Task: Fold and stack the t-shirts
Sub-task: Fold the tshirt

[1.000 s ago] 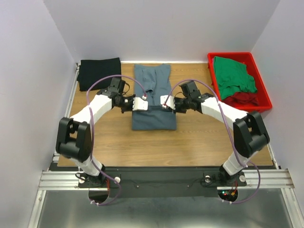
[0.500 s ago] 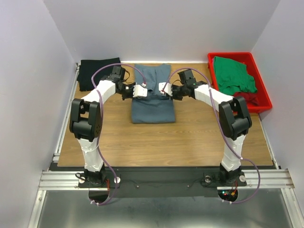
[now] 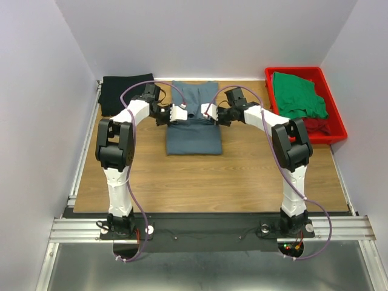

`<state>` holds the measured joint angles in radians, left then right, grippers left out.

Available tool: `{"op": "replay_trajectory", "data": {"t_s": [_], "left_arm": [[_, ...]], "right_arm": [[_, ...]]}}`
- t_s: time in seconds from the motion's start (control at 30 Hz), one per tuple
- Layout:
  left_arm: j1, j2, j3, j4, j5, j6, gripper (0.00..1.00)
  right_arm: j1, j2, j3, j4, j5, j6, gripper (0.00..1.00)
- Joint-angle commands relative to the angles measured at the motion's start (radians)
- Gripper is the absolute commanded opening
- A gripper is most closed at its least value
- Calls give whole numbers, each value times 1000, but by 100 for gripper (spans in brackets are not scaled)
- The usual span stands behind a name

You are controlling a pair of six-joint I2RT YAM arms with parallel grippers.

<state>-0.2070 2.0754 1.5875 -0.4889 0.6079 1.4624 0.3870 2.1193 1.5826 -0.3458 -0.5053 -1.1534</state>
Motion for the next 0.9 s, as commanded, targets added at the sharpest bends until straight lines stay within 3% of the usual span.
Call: {"op": "replay_trajectory", "data": {"t_s": [0.0,0.03,0.1,0.13,0.27,0.37,0.53,0.7,0.87], "left_arm": [[4,-9,77,64,-3,-56,39],[4,-11,84,67,-8,-65,55],[6,-29,110,61,-7,-114,63],[8,-40,117,50,-5,-122,63],[26,-168,76,10,13,-149,63],[44,-309,-52,-13,70,-149,63],[21,-558,-409,32,98,-80,62],[-32,-655,-650,163,8,-88,61],[-95,-693,-785,291,-72,-97,61]], "right_arm": [[-5,-10,57,39,20,26,36],[-5,-27,56,41,25,35,49],[-7,-53,53,41,39,76,69],[-5,-85,44,41,45,98,70],[-5,-218,-42,37,38,129,70],[1,-344,-137,33,-1,135,69],[93,-496,-393,21,7,80,55],[177,-521,-503,25,33,86,50],[214,-466,-519,68,106,113,49]]}}
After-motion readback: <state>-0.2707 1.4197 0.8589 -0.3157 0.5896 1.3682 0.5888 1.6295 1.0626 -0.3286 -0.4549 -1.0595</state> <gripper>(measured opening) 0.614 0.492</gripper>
